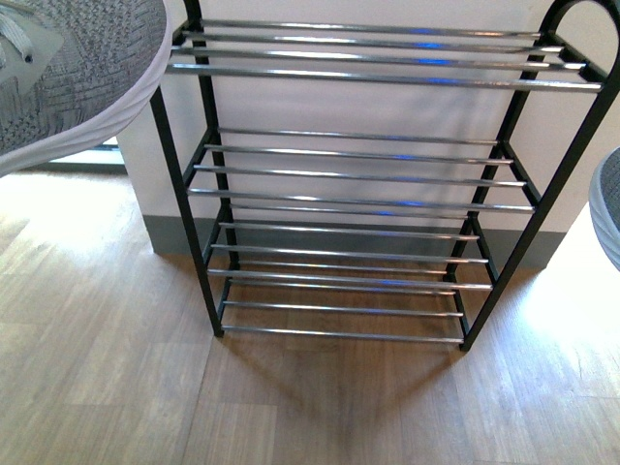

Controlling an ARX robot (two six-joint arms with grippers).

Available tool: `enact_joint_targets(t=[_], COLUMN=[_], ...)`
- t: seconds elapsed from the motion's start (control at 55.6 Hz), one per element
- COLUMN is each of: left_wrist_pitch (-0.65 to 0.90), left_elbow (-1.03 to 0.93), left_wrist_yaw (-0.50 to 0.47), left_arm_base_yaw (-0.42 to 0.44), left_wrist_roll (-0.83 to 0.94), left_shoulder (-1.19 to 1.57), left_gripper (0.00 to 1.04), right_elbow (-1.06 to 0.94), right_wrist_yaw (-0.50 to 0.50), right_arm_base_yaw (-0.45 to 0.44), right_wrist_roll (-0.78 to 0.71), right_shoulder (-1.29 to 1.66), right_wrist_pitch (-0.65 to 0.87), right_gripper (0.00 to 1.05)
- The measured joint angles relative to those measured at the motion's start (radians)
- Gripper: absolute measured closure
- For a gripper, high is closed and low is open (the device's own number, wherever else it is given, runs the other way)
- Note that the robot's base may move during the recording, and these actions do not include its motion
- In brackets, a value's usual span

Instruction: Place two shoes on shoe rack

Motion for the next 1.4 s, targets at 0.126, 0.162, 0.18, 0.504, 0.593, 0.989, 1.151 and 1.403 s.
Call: enact_joint_targets(t=[0.126,0.162,0.18,0.504,0.593,0.989,1.151,1.403], left_wrist_pitch=[0.0,0.0,0.0,0.0,0.0,0.0,0.0,0.0], left_elbow=[0.0,0.0,0.0,0.0,0.0,0.0,0.0,0.0], left_wrist_yaw=[0.0,0.002,0.001,0.001,0.001,0.0,0.001,0.0], left_arm_base_yaw=[0.0,0.0,0.0,0.0,0.0,0.0,0.0,0.0], left_wrist_roll=[0.0,0.0,0.0,0.0,0.0,0.0,0.0,0.0], left_shoulder=[0.0,0.0,0.0,0.0,0.0,0.0,0.0,0.0], left_gripper=[1.03,1.03,1.03,1.03,1.03,1.03,1.03,1.03], right_elbow=[0.0,0.0,0.0,-0.074,-0.02,0.41,0.598,0.784], right_wrist_yaw=[0.0,0.0,0.0,0.068,0.124,0.393,0.52,0.645], right_arm_base_yaw=[0.0,0.0,0.0,0.033,0.081,0.475,0.605,0.679], right_wrist_roll=[0.0,0.0,0.0,-0.04,-0.047,-0.011,0.034,0.138], right_shoulder=[0.0,0.0,0.0,0.024,0.002,0.169,0.319,0.548], right_wrist_pitch=[0.0,0.0,0.0,0.362,0.351,0.147,0.069,-0.004], right_gripper=[1.04,1.04,1.04,1.04,1.04,1.04,1.04,1.04])
